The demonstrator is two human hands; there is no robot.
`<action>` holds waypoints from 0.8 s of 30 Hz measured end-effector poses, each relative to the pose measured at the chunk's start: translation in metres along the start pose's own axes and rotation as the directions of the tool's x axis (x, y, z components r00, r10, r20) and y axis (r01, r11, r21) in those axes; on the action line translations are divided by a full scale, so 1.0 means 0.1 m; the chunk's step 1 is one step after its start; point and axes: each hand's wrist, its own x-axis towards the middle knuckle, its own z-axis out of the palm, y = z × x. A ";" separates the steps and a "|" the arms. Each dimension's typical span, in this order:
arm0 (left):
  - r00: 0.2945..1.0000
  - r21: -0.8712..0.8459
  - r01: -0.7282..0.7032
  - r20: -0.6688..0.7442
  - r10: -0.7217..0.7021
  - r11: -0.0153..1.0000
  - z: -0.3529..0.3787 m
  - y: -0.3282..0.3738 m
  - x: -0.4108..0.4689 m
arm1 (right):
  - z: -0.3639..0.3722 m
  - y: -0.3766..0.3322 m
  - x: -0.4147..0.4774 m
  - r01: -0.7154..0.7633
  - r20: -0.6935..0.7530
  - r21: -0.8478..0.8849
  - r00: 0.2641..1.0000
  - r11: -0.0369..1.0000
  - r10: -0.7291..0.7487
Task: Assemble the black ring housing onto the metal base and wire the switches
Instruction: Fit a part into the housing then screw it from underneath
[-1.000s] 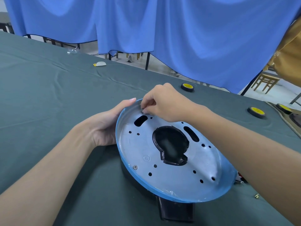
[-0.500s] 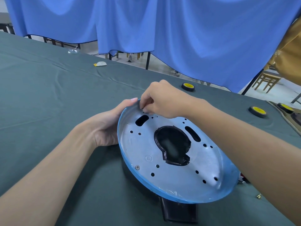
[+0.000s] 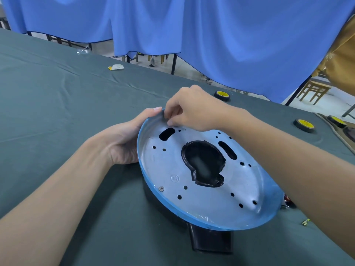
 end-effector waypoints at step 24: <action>0.998 0.045 -0.051 0.050 0.049 0.998 -0.02 -0.01 0.00 | 0.08 0.04 -0.02 0.053 -0.027 -0.032 0.998 0.998 -0.053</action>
